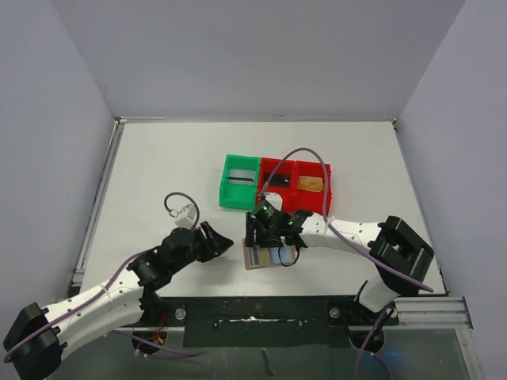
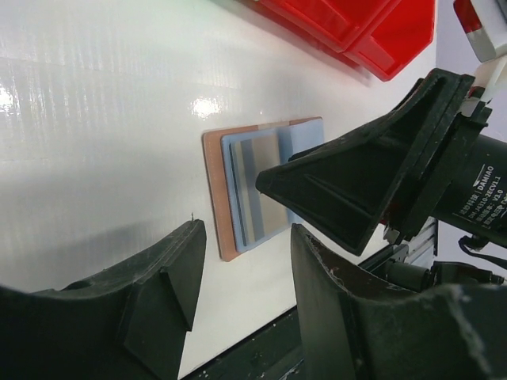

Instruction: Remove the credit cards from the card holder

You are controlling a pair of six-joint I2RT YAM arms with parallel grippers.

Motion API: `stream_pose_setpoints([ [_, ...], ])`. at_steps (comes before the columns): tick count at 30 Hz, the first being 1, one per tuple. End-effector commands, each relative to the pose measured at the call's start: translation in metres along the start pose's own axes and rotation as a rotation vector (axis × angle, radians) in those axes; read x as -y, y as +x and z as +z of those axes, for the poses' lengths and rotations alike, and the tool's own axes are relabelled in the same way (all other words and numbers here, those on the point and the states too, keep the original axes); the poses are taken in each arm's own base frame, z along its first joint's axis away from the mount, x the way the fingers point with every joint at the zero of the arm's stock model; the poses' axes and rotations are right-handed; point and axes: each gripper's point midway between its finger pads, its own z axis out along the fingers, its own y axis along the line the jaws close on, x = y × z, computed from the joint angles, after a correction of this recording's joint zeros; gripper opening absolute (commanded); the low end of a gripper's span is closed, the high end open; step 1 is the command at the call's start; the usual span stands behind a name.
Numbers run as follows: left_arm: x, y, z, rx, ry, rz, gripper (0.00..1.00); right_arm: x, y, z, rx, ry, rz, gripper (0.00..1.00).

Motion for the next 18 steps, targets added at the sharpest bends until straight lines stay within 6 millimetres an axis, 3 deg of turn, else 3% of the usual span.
stream_pose_setpoints([
  [1,0.008,-0.010,0.001,0.032,0.010,-0.012,0.45,-0.001,-0.007,0.001,0.016,0.058,-0.055,0.65],
  [10,0.007,-0.009,0.001,0.029,0.009,-0.013,0.45,0.011,0.010,0.017,-0.040,0.151,-0.089,0.66],
  [18,0.010,-0.007,0.005,0.016,0.023,-0.006,0.45,0.009,0.016,0.021,-0.046,0.044,-0.024,0.58],
])
